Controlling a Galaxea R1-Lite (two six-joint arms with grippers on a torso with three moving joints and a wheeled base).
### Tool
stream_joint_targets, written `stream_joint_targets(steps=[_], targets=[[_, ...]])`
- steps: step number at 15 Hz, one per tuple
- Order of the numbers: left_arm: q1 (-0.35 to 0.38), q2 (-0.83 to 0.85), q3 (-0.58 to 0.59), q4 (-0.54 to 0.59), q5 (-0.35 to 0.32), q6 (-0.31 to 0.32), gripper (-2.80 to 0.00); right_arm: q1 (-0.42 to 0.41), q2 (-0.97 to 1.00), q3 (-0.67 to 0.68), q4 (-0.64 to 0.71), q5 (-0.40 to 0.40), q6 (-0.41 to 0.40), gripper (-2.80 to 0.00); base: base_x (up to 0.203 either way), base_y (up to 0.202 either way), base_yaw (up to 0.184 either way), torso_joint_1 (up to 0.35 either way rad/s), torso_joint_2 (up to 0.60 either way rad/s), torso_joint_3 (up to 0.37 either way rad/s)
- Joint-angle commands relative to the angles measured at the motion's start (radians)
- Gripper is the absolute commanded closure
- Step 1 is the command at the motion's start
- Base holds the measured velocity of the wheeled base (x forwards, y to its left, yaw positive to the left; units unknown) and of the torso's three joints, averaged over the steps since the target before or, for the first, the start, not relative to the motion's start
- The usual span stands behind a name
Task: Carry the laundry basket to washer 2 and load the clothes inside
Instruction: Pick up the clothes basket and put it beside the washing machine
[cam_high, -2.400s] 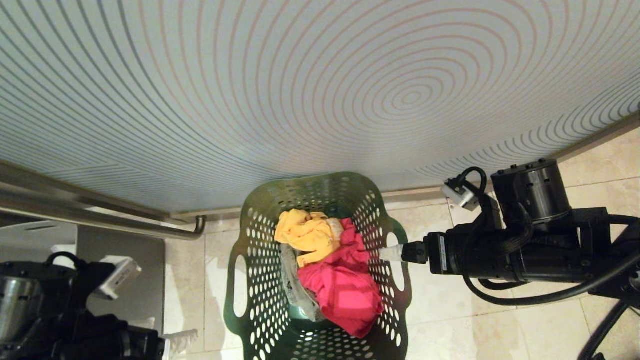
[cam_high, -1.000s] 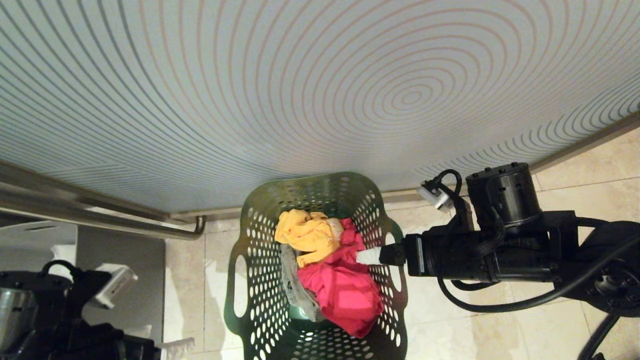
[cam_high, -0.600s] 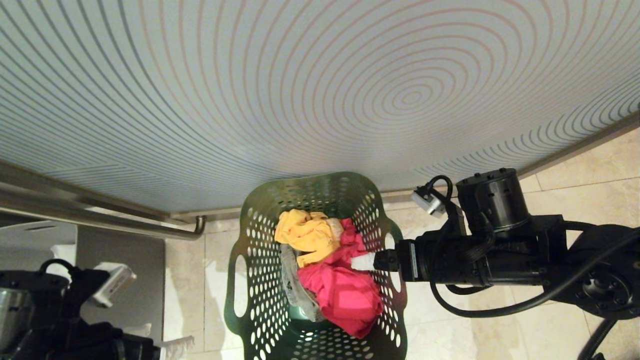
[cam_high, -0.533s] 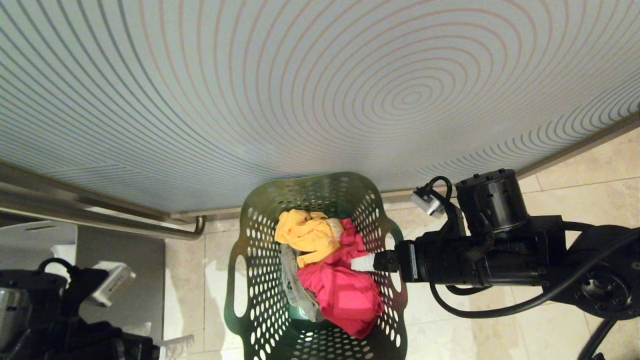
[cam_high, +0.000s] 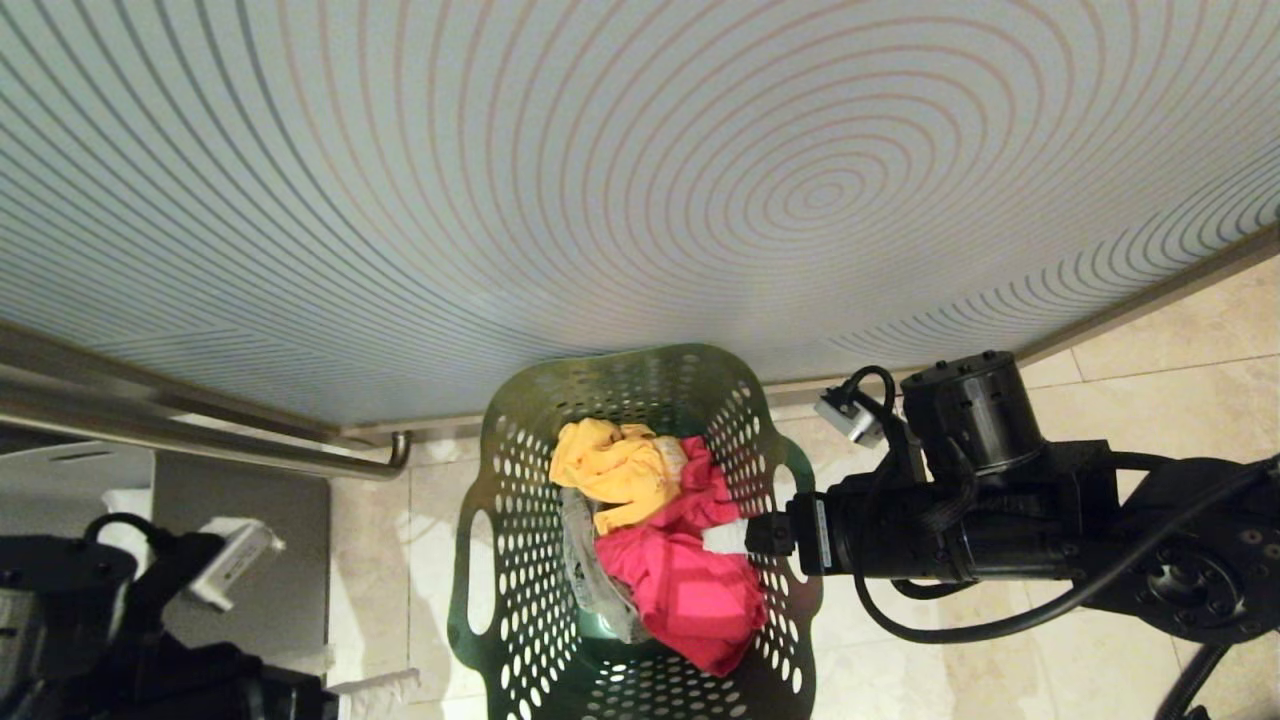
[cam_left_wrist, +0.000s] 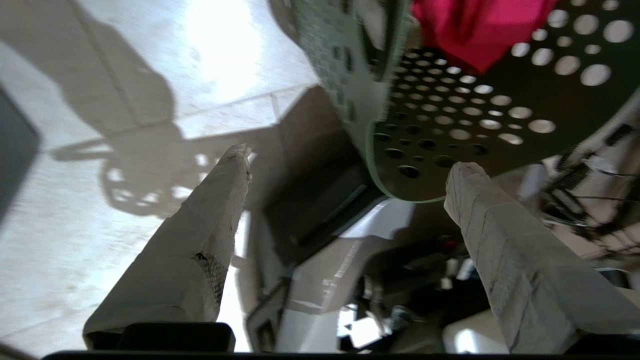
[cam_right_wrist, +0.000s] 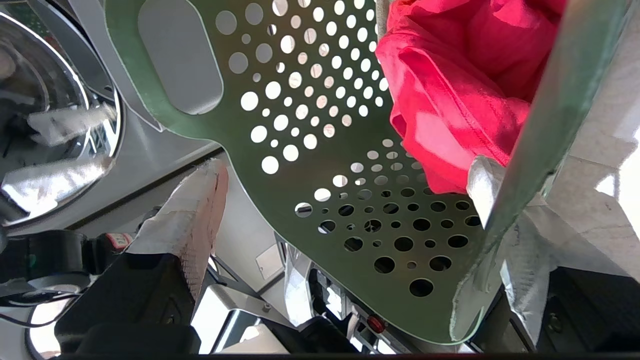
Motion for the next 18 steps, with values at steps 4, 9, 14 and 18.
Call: stream_joint_targets(steps=[4, 9, 14, 18], targets=[[-0.104, 0.149, -0.024, -0.097, 0.008, -0.129, -2.80, 0.000, 0.005, 0.004, -0.002, -0.001, 0.004, -2.80, 0.000, 0.000, 0.000, 0.000, 0.00, 0.000], [-0.112, 0.324, -0.070, -0.225, 0.120, -0.130, -2.80, -0.001, 0.017, 0.004, -0.004, -0.001, 0.006, -2.80, 0.000, 0.000, 0.000, 0.000, 0.00, 0.000], [-0.112, 0.451, -0.089, -0.343, 0.140, -0.131, -2.80, -0.003, 0.027, 0.003, -0.012, -0.001, 0.004, -2.80, 0.000, 0.000, 0.000, 0.000, 0.00, 0.000], [-0.136, 0.494, -0.103, -0.407, 0.082, -0.199, -2.80, -0.003, 0.041, 0.003, -0.020, 0.000, 0.006, -2.80, 0.000, 0.000, 0.000, 0.000, 0.00, 0.000]])
